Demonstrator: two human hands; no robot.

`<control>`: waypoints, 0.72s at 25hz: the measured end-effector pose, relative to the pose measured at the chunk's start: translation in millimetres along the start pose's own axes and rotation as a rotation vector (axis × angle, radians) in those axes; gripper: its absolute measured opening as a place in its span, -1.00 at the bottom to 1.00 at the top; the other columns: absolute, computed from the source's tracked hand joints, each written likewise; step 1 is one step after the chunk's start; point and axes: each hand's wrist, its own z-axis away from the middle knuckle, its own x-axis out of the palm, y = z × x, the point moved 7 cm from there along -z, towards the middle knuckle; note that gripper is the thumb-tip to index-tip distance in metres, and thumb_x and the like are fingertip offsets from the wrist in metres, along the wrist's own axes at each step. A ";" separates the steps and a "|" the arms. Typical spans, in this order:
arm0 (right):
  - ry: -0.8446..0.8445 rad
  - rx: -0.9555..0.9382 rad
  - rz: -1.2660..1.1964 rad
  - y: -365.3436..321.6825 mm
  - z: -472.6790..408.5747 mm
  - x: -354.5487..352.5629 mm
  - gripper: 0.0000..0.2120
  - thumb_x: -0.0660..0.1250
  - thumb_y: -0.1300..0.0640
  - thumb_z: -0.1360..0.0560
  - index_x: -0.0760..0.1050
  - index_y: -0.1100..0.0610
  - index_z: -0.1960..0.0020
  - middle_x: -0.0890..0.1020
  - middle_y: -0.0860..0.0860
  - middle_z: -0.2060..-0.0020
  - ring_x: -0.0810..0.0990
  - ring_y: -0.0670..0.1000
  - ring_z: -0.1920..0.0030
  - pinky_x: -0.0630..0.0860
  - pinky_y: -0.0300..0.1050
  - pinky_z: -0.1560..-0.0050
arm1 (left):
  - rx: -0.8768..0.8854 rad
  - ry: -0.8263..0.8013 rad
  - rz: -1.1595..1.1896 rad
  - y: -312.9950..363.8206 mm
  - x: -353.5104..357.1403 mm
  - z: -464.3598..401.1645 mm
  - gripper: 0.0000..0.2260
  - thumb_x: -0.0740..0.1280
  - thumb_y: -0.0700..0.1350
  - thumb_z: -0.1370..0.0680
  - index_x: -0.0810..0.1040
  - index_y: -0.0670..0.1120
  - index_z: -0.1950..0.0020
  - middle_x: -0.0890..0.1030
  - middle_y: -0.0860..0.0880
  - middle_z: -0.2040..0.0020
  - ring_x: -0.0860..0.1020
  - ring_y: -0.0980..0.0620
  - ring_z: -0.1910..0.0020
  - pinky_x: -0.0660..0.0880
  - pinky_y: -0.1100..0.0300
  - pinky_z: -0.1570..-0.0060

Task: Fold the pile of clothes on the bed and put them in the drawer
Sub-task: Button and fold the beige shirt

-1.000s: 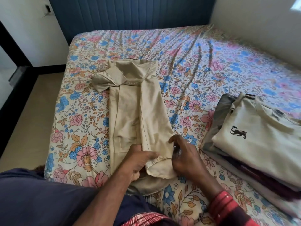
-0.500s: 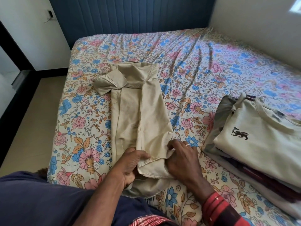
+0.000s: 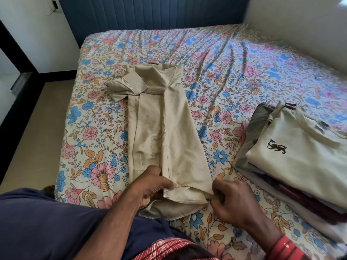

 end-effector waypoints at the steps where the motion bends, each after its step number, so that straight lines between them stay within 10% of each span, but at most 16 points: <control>1: -0.005 -0.008 -0.056 -0.2 -1.5 -5.1 -0.85 0.31 0.00 -0.39 0.38 -0.05 0.32 0.41 -0.15 0.52 0.38 -0.12 0.53 0.33 -0.28 0.49 | -0.006 -0.013 -0.021 1.5 -1.1 0.9 -0.67 0.49 -0.39 -0.44 0.58 -0.31 -0.19 0.73 -0.24 0.02 0.72 -0.21 0.01 0.64 -0.21 -0.07; 6: 0.060 -0.046 -0.104 -18.8 -48.3 -17.8 -0.92 0.30 0.08 -0.48 0.56 0.01 0.13 0.56 -0.16 0.30 0.51 -0.16 0.35 0.52 -0.21 0.35 | 0.203 0.309 -0.386 41.9 -22.4 6.9 -0.71 0.53 -0.02 -0.51 0.59 -0.23 0.13 0.68 -0.07 0.35 0.68 -0.01 0.41 0.65 0.05 0.38; 12: -0.425 -0.134 -0.059 -33.9 -86.4 8.8 -0.90 0.36 0.09 -0.46 0.57 -0.09 0.19 0.61 -0.16 0.33 0.59 -0.17 0.29 0.55 -0.22 0.25 | 0.148 0.191 -0.670 48.7 -37.5 1.8 -0.77 0.56 -0.15 -0.48 0.61 -0.26 0.21 0.68 -0.15 0.40 0.66 -0.04 0.47 0.52 0.16 0.46; 18: -0.190 -0.089 -0.266 -40.9 -205.0 -16.2 -0.91 0.41 0.17 -0.52 0.65 0.02 0.14 0.64 -0.13 0.33 0.62 -0.14 0.29 0.57 -0.21 0.16 | 0.206 0.320 -0.310 108.7 -103.7 -41.0 -0.71 0.46 0.00 -0.58 0.56 -0.24 0.06 0.70 -0.18 0.25 0.59 -0.01 0.47 0.29 0.27 0.49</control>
